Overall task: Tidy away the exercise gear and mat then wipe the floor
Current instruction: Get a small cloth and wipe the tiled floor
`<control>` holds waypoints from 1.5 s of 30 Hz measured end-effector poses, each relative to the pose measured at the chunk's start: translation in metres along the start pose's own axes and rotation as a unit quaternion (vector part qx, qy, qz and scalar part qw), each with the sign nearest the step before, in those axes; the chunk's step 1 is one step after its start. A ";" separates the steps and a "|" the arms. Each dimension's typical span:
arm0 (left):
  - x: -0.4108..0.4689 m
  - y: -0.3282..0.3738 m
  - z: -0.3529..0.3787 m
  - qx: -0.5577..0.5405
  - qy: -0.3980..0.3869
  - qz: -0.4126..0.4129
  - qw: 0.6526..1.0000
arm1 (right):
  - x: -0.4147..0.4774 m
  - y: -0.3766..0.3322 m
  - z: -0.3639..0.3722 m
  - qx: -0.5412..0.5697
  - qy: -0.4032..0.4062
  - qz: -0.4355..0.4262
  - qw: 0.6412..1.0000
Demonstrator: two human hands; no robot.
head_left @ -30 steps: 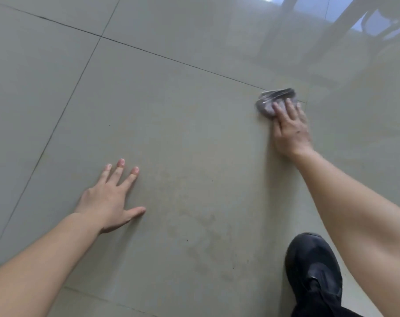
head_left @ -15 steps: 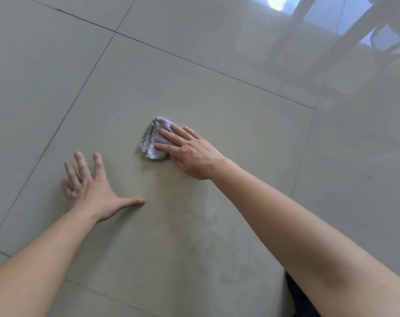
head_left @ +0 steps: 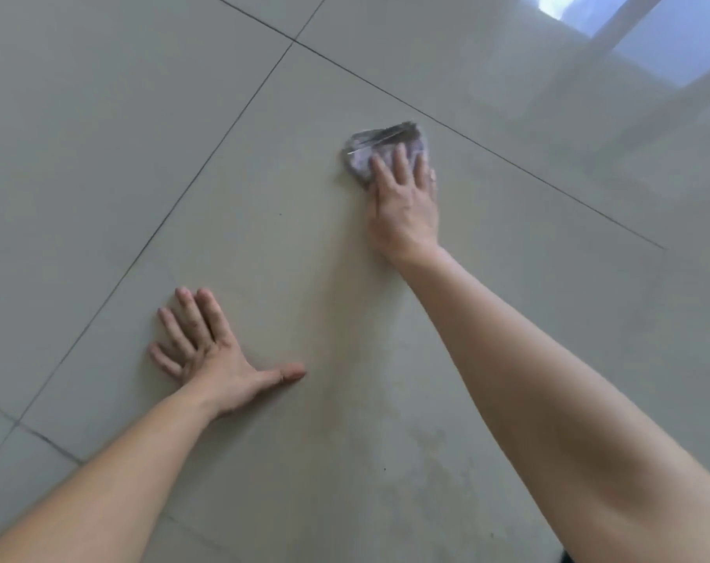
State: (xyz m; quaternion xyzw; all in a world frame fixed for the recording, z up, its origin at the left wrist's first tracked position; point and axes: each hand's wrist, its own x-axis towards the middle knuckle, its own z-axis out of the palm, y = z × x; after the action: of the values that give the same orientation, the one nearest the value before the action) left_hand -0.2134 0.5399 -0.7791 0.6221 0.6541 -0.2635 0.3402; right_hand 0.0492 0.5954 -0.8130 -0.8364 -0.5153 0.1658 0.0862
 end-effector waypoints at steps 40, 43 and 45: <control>0.003 -0.005 -0.003 0.006 -0.011 0.011 1.000 | -0.008 -0.027 0.019 0.008 0.024 -0.066 0.997; 0.002 -0.005 -0.001 0.001 0.002 0.014 1.000 | -0.080 -0.036 0.042 0.009 -0.036 -0.260 0.965; 0.002 -0.005 0.000 0.001 0.010 0.012 1.000 | -0.105 -0.016 0.037 -0.031 -0.100 -0.358 0.928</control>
State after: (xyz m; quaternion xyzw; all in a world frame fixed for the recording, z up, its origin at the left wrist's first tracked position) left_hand -0.2180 0.5407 -0.7815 0.6328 0.6497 -0.2541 0.3359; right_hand -0.0215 0.5080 -0.8223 -0.5773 -0.7914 0.1911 0.0621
